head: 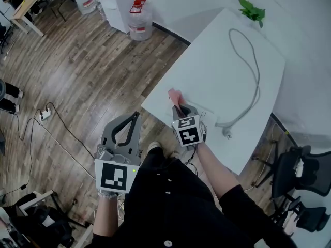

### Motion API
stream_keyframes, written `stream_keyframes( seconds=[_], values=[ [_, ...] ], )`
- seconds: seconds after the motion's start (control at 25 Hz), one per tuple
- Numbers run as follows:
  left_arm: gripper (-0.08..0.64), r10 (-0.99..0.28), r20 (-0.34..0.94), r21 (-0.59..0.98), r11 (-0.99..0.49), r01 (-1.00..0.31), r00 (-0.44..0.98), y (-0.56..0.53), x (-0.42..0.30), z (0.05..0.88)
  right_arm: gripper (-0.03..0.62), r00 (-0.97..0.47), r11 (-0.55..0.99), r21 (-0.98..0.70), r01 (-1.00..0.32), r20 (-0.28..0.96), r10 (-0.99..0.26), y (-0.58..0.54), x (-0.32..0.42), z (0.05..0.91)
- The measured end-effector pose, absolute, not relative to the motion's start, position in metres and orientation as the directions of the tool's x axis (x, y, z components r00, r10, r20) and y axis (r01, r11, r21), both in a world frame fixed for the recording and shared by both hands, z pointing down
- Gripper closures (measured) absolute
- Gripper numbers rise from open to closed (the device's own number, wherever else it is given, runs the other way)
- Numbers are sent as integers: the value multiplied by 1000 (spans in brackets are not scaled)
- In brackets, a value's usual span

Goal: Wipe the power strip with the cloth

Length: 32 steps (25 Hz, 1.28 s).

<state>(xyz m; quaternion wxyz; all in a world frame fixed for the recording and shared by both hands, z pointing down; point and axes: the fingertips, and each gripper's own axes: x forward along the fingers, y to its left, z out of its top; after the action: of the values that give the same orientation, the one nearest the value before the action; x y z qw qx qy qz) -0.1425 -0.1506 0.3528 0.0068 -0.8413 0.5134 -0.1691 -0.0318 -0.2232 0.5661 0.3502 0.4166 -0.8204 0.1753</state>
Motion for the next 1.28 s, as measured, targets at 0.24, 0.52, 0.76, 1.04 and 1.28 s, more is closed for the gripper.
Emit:
stream_keyframes(
  seconds=[0.24,0.52,0.76,1.04,1.28],
  values=[
    [549,-852,271,-186,-503,-844,448,-152,-130,351,537,-377,528,-20,-849,723,-579,-222,-6,568],
    [549,-827,270,-187,-548,-816,493,-155,-110,350,537,-312,448,-8,-894,728,-611,-219,36,571],
    [549,-797,265,-192,-595,-780,543,-158,-86,349,537,-250,372,5,-928,732,-634,-211,77,571],
    [549,-764,254,-189,-641,-744,593,-160,-58,346,537,-173,269,11,-963,738,-652,-195,126,571],
    [549,-741,252,-187,-668,-720,622,-160,-42,346,537,-130,208,14,-978,741,-659,-182,154,573]
  ],
)
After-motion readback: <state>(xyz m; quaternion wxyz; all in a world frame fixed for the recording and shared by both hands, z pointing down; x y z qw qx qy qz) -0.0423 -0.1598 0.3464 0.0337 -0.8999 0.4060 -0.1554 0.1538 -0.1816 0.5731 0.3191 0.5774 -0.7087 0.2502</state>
